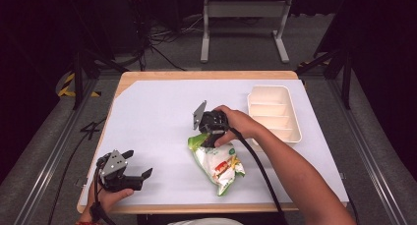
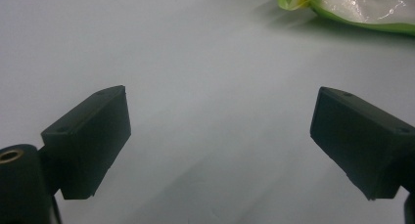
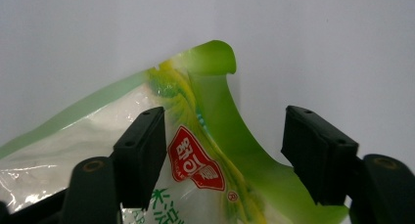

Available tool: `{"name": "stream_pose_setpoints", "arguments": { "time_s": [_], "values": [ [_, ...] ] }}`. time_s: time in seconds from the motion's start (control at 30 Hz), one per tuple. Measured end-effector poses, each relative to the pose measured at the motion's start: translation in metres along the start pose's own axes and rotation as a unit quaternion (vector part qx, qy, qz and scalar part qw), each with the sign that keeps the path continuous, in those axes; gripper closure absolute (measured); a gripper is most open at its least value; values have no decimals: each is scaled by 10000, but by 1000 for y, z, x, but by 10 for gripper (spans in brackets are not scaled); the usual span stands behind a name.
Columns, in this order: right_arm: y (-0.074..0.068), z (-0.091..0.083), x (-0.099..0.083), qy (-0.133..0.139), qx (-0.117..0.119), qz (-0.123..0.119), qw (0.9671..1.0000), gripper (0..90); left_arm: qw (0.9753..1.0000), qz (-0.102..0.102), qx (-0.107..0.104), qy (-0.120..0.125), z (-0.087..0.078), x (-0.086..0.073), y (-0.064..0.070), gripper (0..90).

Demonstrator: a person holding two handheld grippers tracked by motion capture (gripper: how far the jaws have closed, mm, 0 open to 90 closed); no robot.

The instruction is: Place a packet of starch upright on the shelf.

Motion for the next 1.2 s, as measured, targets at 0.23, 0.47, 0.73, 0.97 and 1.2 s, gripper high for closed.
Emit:
{"name": "stream_pose_setpoints", "arguments": {
  "time_s": [0.23,0.47,0.73,0.97,1.2],
  "values": [
    [2,6,11,-569,81,-310,9979,345,10000,-21,-57,-31,3,0,0,89],
    [2,13,17,-1001,591,-360,9926,487,9999,-20,-135,-37,3,0,1,89],
    [-2,11,7,-1350,883,-535,9854,762,9999,-37,-113,-20,1,0,0,89],
    [-6,0,1,-1120,792,-641,9885,859,10000,-50,-45,-11,2,1,-1,95],
    [-5,-21,-7,-663,689,-475,9943,881,10000,-66,-46,-17,3,1,-2,94]
  ]
}}
Point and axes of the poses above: each handheld gripper's, and its own axes: z roughly forward along the jaws, x roughly out of its top, y roughly to its right, the point moved 3 cm from there along z, roughly forward along the jaws, and after that the axes turned 4 degrees about z, right-handed, at the moved point
